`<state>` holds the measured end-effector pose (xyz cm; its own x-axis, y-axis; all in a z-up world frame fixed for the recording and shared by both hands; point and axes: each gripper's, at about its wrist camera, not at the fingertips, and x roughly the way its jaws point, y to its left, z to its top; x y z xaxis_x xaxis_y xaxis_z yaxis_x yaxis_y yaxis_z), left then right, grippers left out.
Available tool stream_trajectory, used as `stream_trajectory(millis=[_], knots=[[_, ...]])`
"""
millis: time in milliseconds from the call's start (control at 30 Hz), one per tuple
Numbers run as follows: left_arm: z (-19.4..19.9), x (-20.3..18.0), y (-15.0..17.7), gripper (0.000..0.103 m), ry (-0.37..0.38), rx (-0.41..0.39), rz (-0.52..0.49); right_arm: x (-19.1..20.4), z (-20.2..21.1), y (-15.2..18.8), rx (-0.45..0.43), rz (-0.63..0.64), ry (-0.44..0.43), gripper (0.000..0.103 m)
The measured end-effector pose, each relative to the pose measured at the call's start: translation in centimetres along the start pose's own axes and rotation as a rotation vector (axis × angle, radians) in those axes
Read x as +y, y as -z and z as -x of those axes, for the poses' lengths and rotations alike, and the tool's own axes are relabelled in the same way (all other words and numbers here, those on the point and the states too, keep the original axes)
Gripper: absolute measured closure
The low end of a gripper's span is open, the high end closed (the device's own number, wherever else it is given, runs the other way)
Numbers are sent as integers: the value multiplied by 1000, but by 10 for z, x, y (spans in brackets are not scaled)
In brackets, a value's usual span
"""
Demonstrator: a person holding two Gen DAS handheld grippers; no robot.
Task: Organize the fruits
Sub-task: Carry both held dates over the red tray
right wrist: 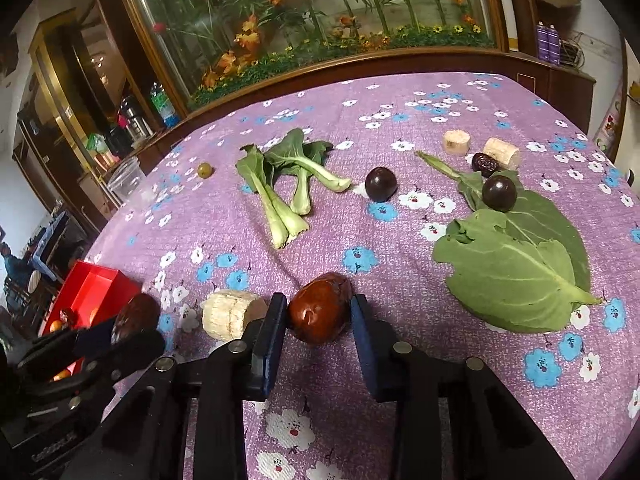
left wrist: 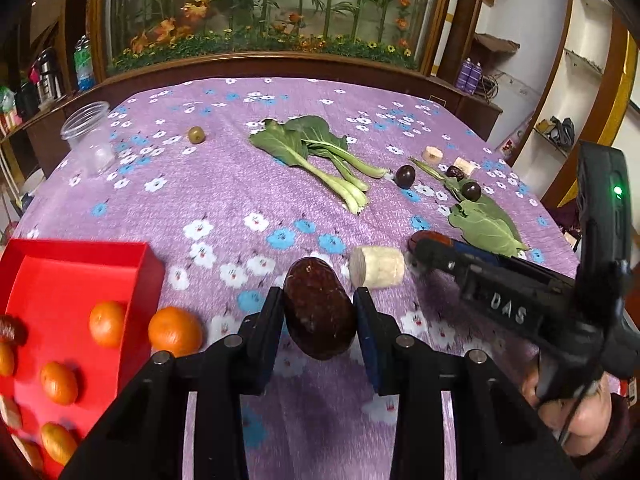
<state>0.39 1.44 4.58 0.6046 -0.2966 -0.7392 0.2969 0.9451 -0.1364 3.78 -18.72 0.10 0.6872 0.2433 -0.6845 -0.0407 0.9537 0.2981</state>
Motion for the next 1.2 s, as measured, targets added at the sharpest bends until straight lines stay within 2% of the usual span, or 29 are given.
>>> stream_trajectory(millis=[367, 667, 867, 1200], knots=[[55, 40, 27, 69, -27, -70, 123, -5, 8, 6, -11, -25, -1, 68], [115, 116, 57, 69, -92, -147, 301, 6, 27, 15, -27, -16, 7, 69], [144, 161, 83, 69, -148, -188, 398, 36, 50, 22, -27, 32, -12, 69], [171, 204, 112, 69, -229, -229, 468, 115, 68, 29, -21, 150, -98, 69]])
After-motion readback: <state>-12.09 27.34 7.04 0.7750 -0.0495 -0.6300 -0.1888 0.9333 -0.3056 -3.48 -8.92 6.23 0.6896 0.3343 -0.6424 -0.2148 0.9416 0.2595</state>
